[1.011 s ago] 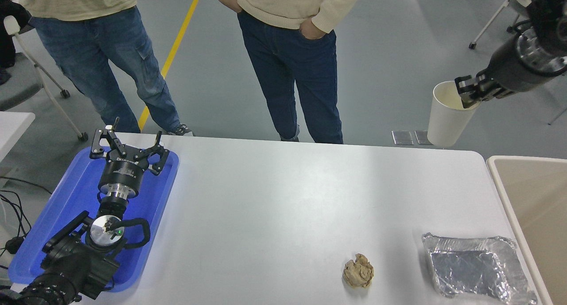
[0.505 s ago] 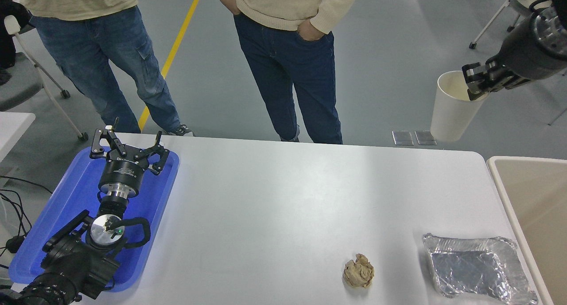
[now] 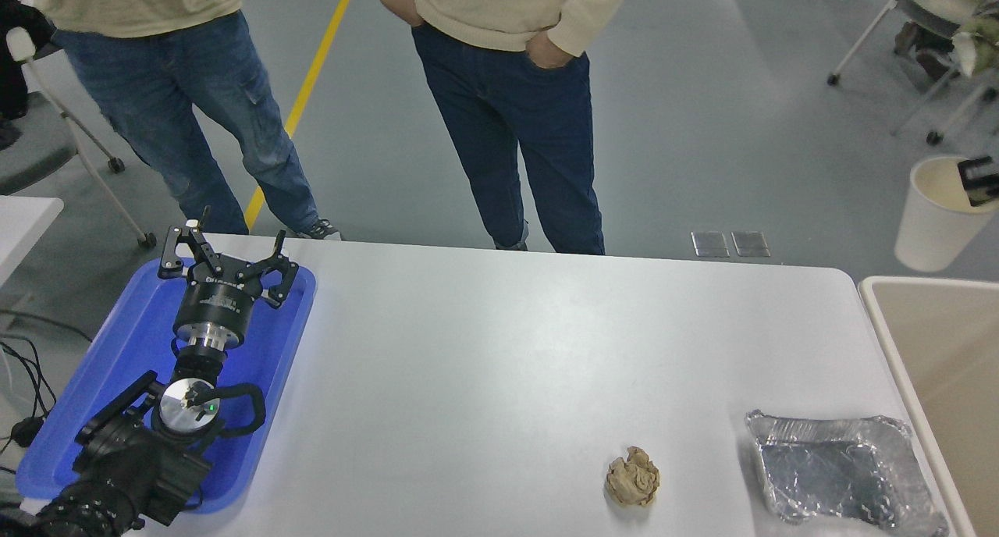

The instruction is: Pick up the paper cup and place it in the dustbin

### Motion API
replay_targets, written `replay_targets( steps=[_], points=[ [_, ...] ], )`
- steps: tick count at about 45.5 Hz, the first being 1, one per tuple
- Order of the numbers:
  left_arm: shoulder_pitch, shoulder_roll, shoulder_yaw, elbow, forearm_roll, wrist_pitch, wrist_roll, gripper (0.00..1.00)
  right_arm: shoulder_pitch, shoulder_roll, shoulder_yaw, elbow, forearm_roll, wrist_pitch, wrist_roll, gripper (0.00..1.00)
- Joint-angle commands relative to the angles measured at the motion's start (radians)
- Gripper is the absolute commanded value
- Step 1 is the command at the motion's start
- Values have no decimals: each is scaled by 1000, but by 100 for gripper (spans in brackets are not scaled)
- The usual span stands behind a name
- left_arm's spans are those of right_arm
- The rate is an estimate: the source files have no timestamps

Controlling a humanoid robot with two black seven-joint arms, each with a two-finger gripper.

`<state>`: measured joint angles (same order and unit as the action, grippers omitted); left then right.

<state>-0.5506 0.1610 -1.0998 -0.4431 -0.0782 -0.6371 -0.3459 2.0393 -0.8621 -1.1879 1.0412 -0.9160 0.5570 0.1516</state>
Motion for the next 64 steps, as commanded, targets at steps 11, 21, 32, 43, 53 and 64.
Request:
replay_targets(
  steps=[11, 21, 32, 43, 53, 64],
  points=[
    [0, 0, 0, 0, 0, -1, -1, 100, -634, -144, 439, -429, -138, -150, 100, 0],
    [0, 0, 0, 0, 0, -1, -1, 100, -884, -80, 617, -570, -123, -271, 100, 0],
    [0, 0, 0, 0, 0, -1, -1, 100, -1117, 75, 649, -731, 69, -385, 98, 0],
    [0, 0, 0, 1, 0, -1, -1, 100, -1261, 216, 649, -886, 210, -437, 94, 0],
    [0, 0, 0, 0, 0, -1, 1, 100, -1340, 262, 649, -902, 324, -508, 86, 0],
    [0, 0, 0, 1, 0, -1, -1, 100, -1386, 275, 651, -919, 385, -519, 86, 0]
  ],
)
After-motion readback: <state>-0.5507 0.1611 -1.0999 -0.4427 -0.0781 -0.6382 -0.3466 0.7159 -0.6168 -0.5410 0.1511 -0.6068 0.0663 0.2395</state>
